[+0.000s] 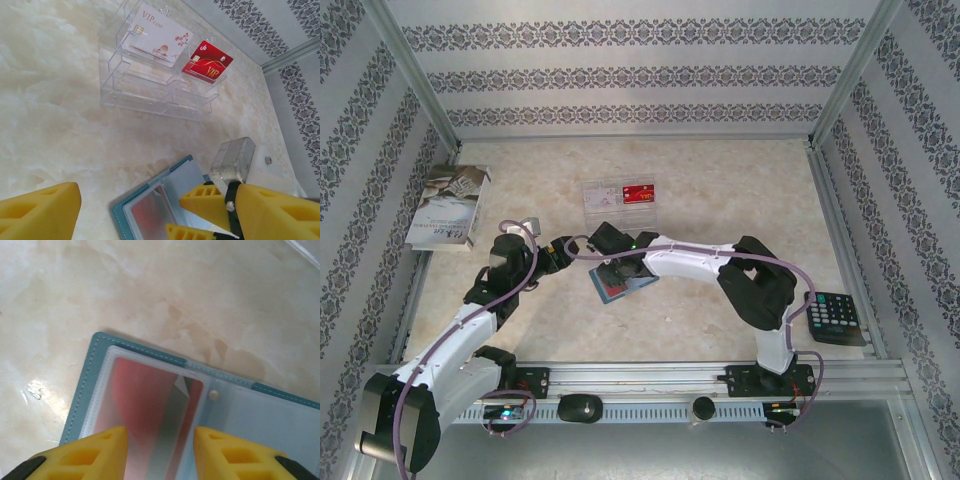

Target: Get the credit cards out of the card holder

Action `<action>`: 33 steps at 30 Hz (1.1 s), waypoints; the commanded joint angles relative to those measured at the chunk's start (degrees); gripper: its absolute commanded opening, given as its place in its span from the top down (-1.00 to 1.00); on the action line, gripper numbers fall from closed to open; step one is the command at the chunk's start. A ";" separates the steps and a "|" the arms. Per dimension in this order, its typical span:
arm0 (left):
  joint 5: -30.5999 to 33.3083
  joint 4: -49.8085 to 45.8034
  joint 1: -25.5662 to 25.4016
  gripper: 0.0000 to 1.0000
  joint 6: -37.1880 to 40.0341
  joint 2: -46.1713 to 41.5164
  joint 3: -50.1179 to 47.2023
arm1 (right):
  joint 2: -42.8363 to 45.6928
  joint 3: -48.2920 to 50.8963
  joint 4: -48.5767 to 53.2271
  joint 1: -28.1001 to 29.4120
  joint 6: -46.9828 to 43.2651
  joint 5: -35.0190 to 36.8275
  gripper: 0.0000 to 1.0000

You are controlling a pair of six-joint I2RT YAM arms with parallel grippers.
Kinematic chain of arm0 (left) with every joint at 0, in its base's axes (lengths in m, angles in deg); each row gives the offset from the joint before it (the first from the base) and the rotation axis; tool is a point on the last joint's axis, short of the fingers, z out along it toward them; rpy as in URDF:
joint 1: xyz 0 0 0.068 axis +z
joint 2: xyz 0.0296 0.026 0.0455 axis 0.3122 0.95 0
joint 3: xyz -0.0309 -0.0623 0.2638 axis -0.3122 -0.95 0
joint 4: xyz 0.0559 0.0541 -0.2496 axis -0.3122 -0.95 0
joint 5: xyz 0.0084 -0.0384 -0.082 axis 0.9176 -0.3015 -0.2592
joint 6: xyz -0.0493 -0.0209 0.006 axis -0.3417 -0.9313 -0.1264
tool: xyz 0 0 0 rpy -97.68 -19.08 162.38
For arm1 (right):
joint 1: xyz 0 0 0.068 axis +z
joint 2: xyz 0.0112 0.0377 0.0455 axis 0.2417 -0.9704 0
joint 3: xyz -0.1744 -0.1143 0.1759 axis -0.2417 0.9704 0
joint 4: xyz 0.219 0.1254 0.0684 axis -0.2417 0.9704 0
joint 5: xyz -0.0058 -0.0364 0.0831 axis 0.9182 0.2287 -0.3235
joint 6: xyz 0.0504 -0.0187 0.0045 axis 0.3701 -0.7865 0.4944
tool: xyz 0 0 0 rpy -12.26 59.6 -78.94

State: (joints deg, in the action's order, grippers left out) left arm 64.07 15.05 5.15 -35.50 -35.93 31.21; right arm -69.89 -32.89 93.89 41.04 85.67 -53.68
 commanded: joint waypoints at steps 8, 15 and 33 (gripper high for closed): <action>-1.85 0.26 0.89 -0.61 0.22 -0.28 0.09 | -5.73 -3.81 4.92 2.00 -2.68 6.49 0.27; -4.08 0.98 0.98 -0.61 0.40 -0.42 -0.03 | -7.50 -3.18 4.75 2.14 -1.36 4.19 0.75; -6.72 4.93 -0.14 -0.54 -1.54 2.66 -2.09 | -0.07 -0.82 -2.99 -3.30 5.70 -3.52 0.12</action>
State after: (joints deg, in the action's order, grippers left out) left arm 58.25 17.70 5.76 -36.83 -32.89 29.15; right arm -70.74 -31.58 88.91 37.48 90.08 -57.92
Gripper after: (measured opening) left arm 0.768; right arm 0.382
